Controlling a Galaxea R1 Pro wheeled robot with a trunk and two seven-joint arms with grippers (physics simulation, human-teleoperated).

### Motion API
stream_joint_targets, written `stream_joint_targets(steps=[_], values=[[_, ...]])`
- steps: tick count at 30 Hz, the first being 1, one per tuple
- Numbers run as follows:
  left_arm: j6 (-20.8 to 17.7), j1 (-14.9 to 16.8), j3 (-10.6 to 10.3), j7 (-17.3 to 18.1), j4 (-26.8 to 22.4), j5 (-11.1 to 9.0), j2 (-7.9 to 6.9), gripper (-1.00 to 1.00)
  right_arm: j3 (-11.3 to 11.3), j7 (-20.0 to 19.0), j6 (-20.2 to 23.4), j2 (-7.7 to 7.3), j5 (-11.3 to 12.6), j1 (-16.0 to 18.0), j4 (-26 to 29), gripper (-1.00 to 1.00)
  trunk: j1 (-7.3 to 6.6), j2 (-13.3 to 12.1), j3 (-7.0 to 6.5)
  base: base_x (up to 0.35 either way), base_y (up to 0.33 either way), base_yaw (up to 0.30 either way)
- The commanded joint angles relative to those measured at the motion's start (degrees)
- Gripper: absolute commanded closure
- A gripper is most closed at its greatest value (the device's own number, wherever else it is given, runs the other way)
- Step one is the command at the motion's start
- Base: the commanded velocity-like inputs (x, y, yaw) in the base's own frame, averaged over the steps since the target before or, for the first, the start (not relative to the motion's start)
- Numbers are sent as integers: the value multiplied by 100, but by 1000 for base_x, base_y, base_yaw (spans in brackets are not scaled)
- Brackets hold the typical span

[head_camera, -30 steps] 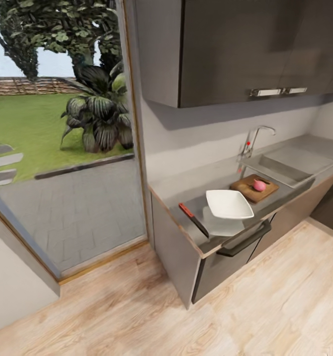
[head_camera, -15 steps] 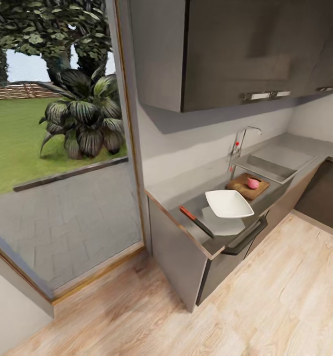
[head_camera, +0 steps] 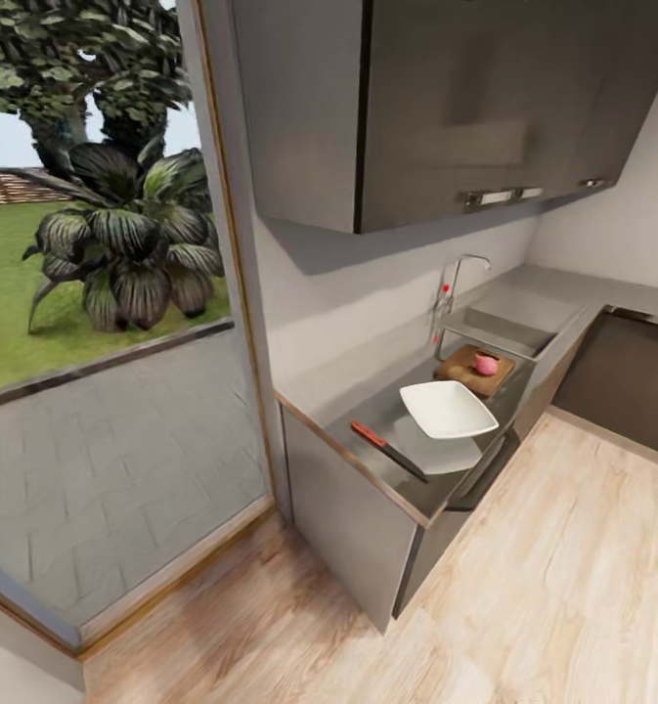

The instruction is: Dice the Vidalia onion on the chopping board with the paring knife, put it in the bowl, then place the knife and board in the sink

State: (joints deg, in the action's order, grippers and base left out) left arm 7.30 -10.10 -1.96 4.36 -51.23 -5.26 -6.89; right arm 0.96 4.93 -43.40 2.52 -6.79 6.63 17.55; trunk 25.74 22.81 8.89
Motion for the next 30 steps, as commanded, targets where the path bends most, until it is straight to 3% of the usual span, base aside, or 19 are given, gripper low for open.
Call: stream_joint_targets(steps=[1, 15, 30], values=[[8, -1, -13, 12, -3, -53, -5, -100, 9, 52, -11, 3, -62, 5, -5, -100, 4, 10, 4, 26, 43, -246], [8, -1, -15, 12, 34, -28, -5, -100, 9, 52, -2, 3, -61, 5, -3, -100, 4, 10, -57, 2, 46, -278], [8, -1, -23, 12, 35, -28, -5, -100, 9, 52, -2, 3, -59, 5, 0, -100, 4, 10, -118, 0, 273, -281]])
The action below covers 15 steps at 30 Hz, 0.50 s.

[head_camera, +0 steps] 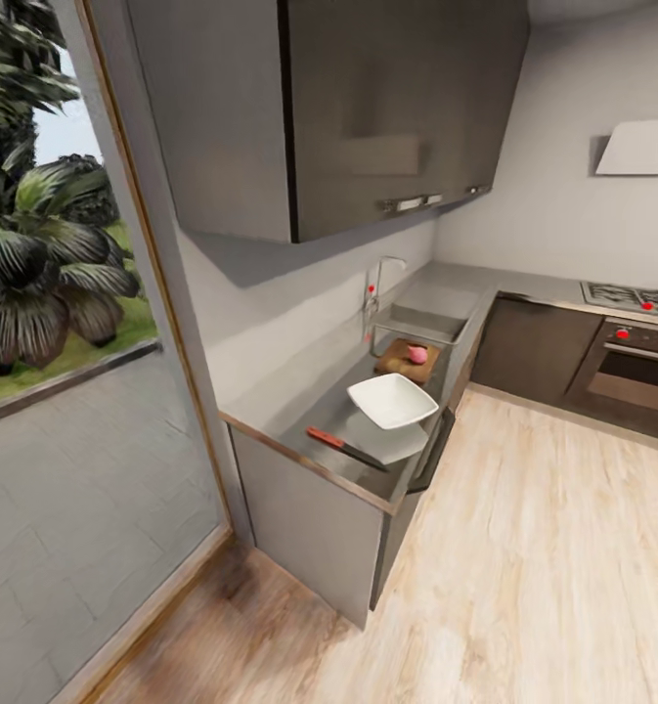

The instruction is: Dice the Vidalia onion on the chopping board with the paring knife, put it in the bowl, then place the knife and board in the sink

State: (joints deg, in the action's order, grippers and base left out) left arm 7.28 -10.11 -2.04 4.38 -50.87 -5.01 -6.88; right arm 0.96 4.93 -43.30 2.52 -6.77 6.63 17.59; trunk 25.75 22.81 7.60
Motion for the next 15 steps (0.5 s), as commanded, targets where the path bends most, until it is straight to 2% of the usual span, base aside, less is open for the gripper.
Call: stream_joint_targets(steps=[1, 9, 11, 15], values=[[11, 0, -15, 10, -2, -53, -6, -100, 9, 52, -12, 3, -61, 5, -4, -100, 3, 11, 6, 0, 310, -281], [11, 0, -16, 10, 5, -50, -3, -100, 8, 52, -12, 6, -63, 5, -1, -100, 3, 11, -26, 0, 308, -268], [11, 0, -16, 10, 6, -46, 0, -100, -2, 52, -16, 9, -67, 5, -1, -100, 3, 11, -30, 0, 223, -103], [11, 0, -16, 10, 7, -45, 2, -100, -11, 52, -36, 7, -69, 5, -1, -100, 3, 11, -32, 0, 74, -32]])
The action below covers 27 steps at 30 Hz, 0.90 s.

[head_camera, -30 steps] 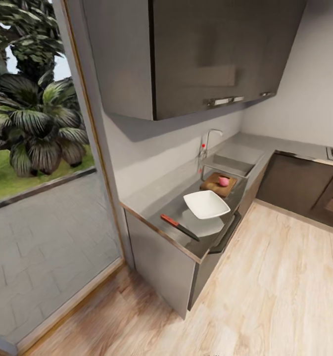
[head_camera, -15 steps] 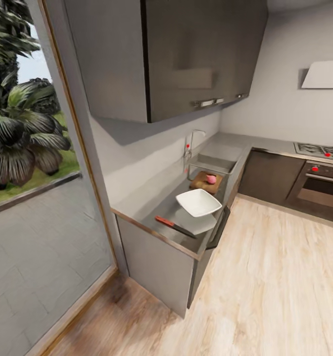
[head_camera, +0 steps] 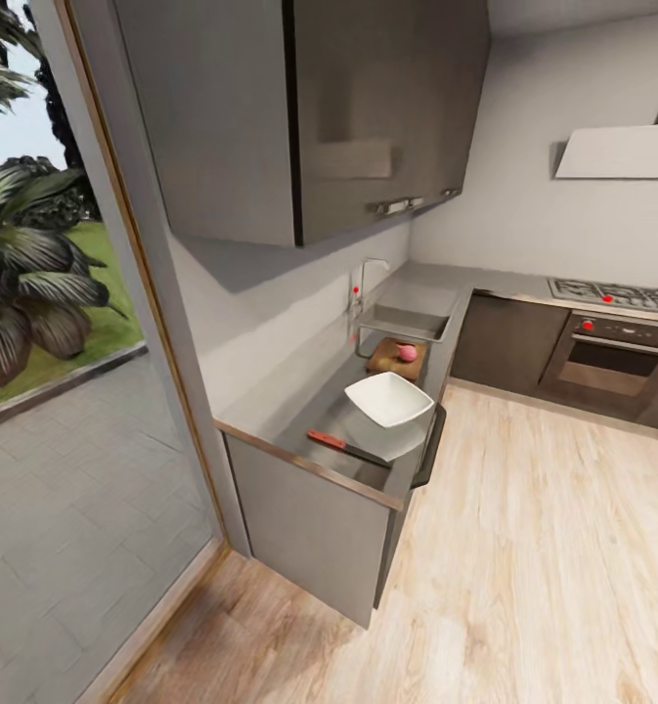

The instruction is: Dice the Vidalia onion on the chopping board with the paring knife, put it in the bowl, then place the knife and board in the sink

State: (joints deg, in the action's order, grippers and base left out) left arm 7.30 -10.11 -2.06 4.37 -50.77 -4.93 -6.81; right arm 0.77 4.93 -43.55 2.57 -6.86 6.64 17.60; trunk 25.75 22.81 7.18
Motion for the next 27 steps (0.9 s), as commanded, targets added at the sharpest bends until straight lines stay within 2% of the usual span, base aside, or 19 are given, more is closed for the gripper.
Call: stream_joint_targets(steps=[1, 16, 19, 20, 21, 22, 23, 24, 27], values=[[8, 0, -13, 11, -3, -52, -5, -100, 9, 48, -5, -4, -64, 4, -7, -100, 3, 11, 10, 0, 20, -9], [8, 0, -15, 11, 68, -52, -3, -100, 44, 137, 0, -1, -53, 4, -47, -100, 3, 11, 10, 0, 2, -1], [8, 0, -20, 11, 73, -50, 30, -100, 70, 966, 46, 19, -44, 4, 558, -100, 3, 11, 10, 0, 0, 0], [8, 0, -21, 11, 74, -48, 37, -100, 72, 1108, 78, 23, -40, 4, 684, -100, 3, 11, 10, 0, 0, 0], [8, 0, -22, 11, 75, -45, 57, -100, 77, 1587, 420, 39, -32, 4, 1243, -100, 3, 11, 10, 0, 0, 0], [8, 0, -22, 11, 75, -45, 59, -100, 78, 1670, 565, 41, -29, 4, 1401, -100, 3, 11, 10, 0, 0, 0], [8, 0, -22, 11, 75, -44, 61, -100, 79, 1791, 977, 45, -25, 4, 1794, -100, 3, 11, 10, 0, 0, 0], [8, 0, -22, 11, 76, -43, 65, -100, 80, 1888, 1741, 48, -21, 4, 2454, -100, 3, 11, 10, 0, 0, 0], [8, 0, -22, 11, 76, -43, 69, -100, 80, 1966, 2789, 50, -11, 4, 3450, -100, 3, 11, 10, 0, 0, 0]])
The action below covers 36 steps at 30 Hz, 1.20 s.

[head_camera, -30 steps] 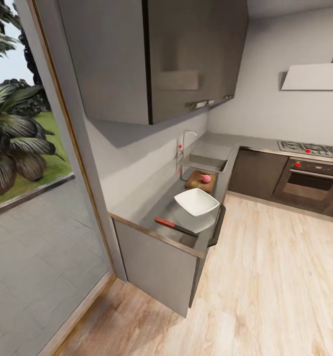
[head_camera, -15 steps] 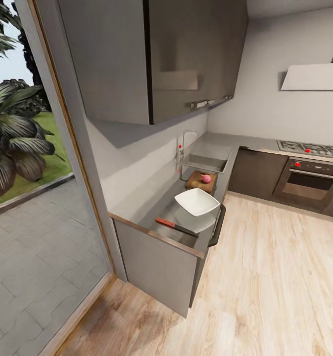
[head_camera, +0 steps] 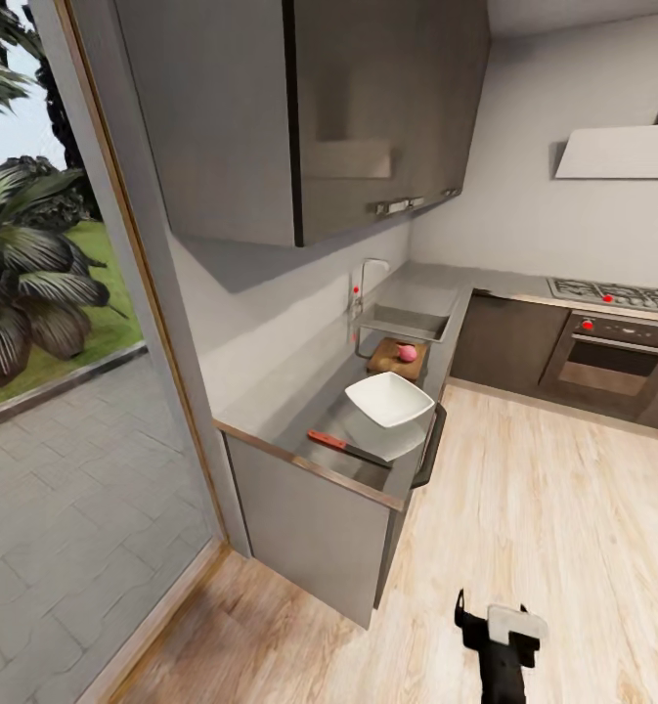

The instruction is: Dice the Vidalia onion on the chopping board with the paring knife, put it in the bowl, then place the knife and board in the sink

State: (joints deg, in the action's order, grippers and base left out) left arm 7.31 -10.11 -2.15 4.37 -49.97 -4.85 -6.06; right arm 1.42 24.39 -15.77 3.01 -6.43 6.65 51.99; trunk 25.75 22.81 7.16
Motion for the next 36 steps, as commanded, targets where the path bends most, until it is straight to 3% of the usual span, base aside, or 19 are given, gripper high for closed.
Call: stream_joint_targets(steps=[1, 4, 9, 16, 18, 19, 23, 24, 25, 27, 29, 30, 32, 34, 36], values=[[8, 0, -14, 11, -4, -51, -5, -100, 16, 37, 231, 6, -50, 3, 294, -100, 3, 11, 11, 0, 0, 0], [8, 0, -14, 11, -4, -51, -6, -100, 16, 64, 1125, 7, -42, 3, 1291, -100, 3, 11, 11, 0, 0, 0], [8, 0, -14, 11, -4, -52, -4, -100, 16, 60, 2369, 12, -35, 11, 2365, -100, 3, 11, 11, 0, 0, 0], [8, 0, -14, 11, 26, -53, -1, -100, 8, 85, 3129, 139, -41, 236, 2941, -100, 3, 11, 11, 0, 0, 0], [8, 0, -14, 11, 68, -53, -1, -100, 3, 128, 3549, 248, -42, 520, 3039, -100, 3, 11, 11, 0, 0, 0], [8, 0, -14, 11, 90, -52, 0, -100, 0, 204, 4052, 321, -42, 972, 3084, -100, 3, 11, 11, 0, 0, 0], [8, 0, -14, 11, 99, -55, 0, -100, -6, 312, 4636, 369, -35, 1665, 3096, -100, 3, 11, 11, 0, 0, 0], [8, 0, -14, 11, 100, -56, 1, -100, -13, 381, 4862, 422, -35, 1949, 3097, -100, 3, 11, 11, 0, 0, 0], [8, 0, -14, 11, 101, -54, 4, -100, -21, 533, 5169, 586, -37, 2373, 3092, -100, 3, 11, 11, 0, 0, 0], [8, 0, -14, 11, 101, -55, 5, -100, -29, 643, 5291, 699, -40, 2605, 3073, -100, 3, 11, 11, 0, 0, 0], [8, 0, -14, 11, 101, -56, 8, -100, -39, 763, 5378, 699, -45, 2839, 3039, -100, 3, 11, 11, 0, 0, 0], [8, 0, -15, 11, 103, -53, 31, -100, -112, 941, 5495, 699, -49, 3163, 2959, -100, 3, 11, 11, 0, 0, 0], [8, 0, -18, 11, 105, -52, 41, -100, -245, 1056, 5615, 699, -50, 3438, 2862, -100, 3, 11, 11, 0, 0, 0], [8, 0, -20, 11, 109, -51, 49, -100, -614, 1238, 5808, 699, -43, 4024, 2616, -100, 3, 11, 11, 0, 0, 0], [8, 0, -19, 11, 110, -51, 51, -100, -791, 1416, 5849, 699, 2, 4296, 2493, -100, 3, 11, 11, 0, 0, 0]])
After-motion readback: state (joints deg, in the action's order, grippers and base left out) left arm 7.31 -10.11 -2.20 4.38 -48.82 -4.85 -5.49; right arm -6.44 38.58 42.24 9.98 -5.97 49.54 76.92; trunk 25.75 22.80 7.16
